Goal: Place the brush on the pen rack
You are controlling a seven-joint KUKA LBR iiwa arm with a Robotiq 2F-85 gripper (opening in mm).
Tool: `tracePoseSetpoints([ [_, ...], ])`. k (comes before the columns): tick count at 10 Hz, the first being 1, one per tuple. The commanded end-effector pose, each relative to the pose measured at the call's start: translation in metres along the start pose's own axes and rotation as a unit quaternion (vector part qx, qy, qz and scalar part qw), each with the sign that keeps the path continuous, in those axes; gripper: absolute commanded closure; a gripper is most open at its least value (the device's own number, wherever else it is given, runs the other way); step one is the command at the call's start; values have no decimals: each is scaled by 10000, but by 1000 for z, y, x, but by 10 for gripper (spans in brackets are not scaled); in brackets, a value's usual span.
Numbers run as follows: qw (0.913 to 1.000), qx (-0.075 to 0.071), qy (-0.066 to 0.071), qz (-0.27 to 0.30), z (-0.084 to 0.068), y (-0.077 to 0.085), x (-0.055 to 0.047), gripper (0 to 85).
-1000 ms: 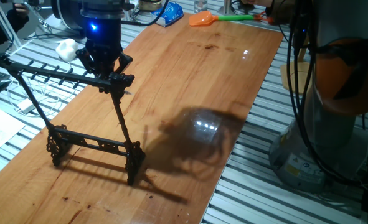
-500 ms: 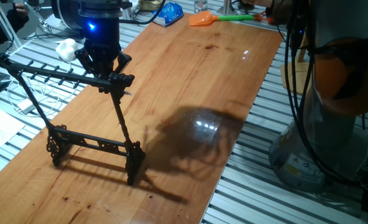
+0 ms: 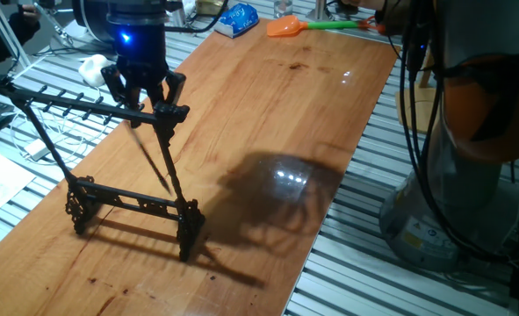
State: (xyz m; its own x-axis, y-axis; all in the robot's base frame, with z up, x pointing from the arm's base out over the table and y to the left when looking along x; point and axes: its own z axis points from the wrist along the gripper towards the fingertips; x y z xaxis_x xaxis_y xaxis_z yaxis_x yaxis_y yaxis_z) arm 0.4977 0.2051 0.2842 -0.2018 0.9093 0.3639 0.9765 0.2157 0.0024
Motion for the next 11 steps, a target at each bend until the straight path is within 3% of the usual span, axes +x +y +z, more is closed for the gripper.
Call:
tracePoseSetpoints([
  [1, 9998, 37, -39, -203, -5, 2, -1, 340],
  [3, 9976, 143, -127, -659, -26, 12, -11, 340],
  [4, 9945, 185, -215, -1009, -33, 13, -19, 510],
  [5, 9871, 222, -448, -1523, -36, 12, -25, 680],
  [7, 9642, 385, -909, -2460, -35, 8, -32, 680],
  [8, 9481, 500, -1103, -2942, -34, 4, -38, 850],
  [9, 9292, 614, -1219, -3433, -32, -1, -46, 850],
  [11, 9071, 764, -1384, -3901, -29, -10, -61, 850],
])
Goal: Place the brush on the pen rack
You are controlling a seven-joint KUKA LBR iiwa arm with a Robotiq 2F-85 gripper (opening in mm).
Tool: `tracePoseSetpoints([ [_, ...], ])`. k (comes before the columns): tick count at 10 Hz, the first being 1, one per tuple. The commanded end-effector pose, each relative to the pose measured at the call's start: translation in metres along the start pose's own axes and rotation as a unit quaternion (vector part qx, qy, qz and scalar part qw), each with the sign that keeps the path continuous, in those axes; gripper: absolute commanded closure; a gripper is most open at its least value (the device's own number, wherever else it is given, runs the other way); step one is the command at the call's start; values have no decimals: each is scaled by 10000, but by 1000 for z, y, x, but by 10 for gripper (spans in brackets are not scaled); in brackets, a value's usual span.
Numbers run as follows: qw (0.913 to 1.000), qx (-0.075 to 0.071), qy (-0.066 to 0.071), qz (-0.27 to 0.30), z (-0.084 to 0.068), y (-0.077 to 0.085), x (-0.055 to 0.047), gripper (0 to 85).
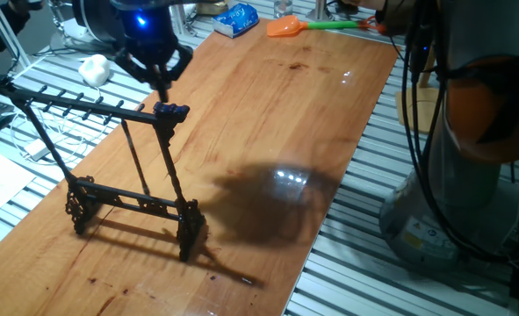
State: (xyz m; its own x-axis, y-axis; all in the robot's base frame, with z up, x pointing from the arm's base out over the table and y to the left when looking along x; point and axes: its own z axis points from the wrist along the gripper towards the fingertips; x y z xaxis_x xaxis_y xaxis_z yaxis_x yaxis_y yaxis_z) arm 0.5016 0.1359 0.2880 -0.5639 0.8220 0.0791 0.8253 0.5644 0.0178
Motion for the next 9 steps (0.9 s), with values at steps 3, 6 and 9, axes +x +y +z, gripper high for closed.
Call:
tracePoseSetpoints([
  [3, 9705, 96, -21, -2409, 5, -12, -12, 850],
  [6, 9642, 162, 46, -2645, 5, -12, -14, 850],
  [9, 9677, 147, 303, -2499, 5, -12, -14, 850],
])
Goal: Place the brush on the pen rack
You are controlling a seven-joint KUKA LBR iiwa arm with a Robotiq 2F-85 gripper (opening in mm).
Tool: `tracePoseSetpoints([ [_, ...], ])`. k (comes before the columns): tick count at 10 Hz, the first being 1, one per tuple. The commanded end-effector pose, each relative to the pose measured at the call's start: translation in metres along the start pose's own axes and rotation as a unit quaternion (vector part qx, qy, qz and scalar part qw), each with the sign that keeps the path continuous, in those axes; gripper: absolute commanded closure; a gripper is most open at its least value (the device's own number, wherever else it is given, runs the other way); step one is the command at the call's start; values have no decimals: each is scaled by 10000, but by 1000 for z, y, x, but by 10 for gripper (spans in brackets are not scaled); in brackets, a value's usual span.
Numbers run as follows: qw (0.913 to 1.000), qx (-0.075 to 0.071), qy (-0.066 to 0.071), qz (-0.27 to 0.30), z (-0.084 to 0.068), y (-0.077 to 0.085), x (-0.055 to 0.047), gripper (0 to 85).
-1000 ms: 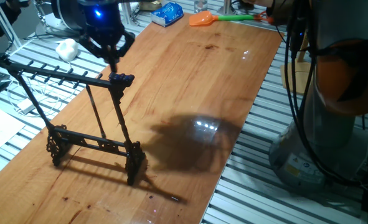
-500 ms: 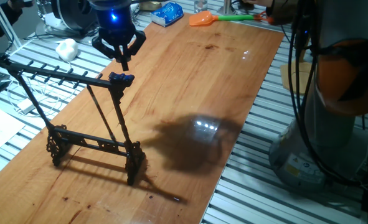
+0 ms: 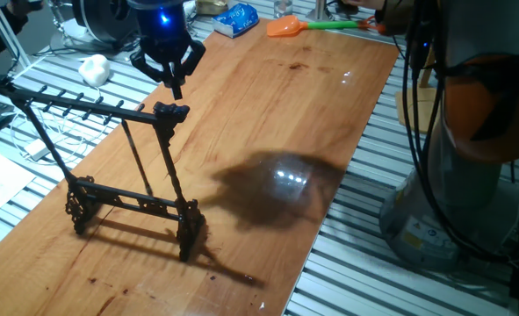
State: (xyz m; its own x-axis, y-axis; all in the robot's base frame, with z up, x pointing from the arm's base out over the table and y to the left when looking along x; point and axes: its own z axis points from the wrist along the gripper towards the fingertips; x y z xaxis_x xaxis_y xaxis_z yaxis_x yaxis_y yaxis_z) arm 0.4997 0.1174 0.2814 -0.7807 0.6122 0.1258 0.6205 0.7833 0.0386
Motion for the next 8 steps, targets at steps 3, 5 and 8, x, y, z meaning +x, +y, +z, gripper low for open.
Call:
tracePoseSetpoints([
  [3, 9972, -45, 124, -732, 0, 0, 0, 850],
  [5, 9946, 157, -137, -1013, 0, 0, 0, 850],
  [8, 9889, 245, -293, -1438, 0, 0, 0, 850],
])
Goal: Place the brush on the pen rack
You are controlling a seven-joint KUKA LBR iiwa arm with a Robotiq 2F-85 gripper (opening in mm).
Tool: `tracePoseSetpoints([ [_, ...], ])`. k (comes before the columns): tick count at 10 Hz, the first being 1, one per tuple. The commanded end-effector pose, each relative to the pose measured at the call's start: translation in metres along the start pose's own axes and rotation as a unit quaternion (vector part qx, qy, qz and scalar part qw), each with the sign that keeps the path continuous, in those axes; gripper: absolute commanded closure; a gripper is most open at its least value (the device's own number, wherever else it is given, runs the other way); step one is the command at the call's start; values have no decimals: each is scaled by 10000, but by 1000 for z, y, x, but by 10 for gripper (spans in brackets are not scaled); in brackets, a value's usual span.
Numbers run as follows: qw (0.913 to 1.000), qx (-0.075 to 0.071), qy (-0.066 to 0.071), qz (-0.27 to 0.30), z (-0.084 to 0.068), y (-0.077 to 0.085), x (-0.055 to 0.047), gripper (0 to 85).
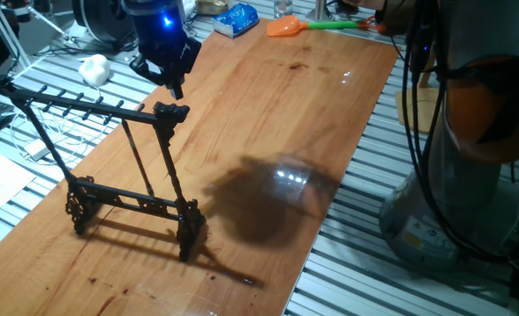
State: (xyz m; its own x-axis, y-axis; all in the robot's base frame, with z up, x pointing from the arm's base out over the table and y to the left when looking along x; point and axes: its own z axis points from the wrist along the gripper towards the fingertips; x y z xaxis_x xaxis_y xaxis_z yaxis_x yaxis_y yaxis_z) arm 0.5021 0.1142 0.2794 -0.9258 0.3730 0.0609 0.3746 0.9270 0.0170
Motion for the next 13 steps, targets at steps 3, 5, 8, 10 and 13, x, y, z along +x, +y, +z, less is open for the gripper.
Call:
tracePoseSetpoints([
  [3, 9989, 25, 66, -468, 9, -45, -36, 850],
  [5, 9985, 119, 33, -539, 23, -65, -45, 850],
  [8, 9972, 22, -38, -750, 42, -91, -49, 850],
  [10, 9971, -68, -17, -762, 51, -98, -49, 850],
  [13, 9970, -117, 55, -758, 49, -98, -49, 850],
])
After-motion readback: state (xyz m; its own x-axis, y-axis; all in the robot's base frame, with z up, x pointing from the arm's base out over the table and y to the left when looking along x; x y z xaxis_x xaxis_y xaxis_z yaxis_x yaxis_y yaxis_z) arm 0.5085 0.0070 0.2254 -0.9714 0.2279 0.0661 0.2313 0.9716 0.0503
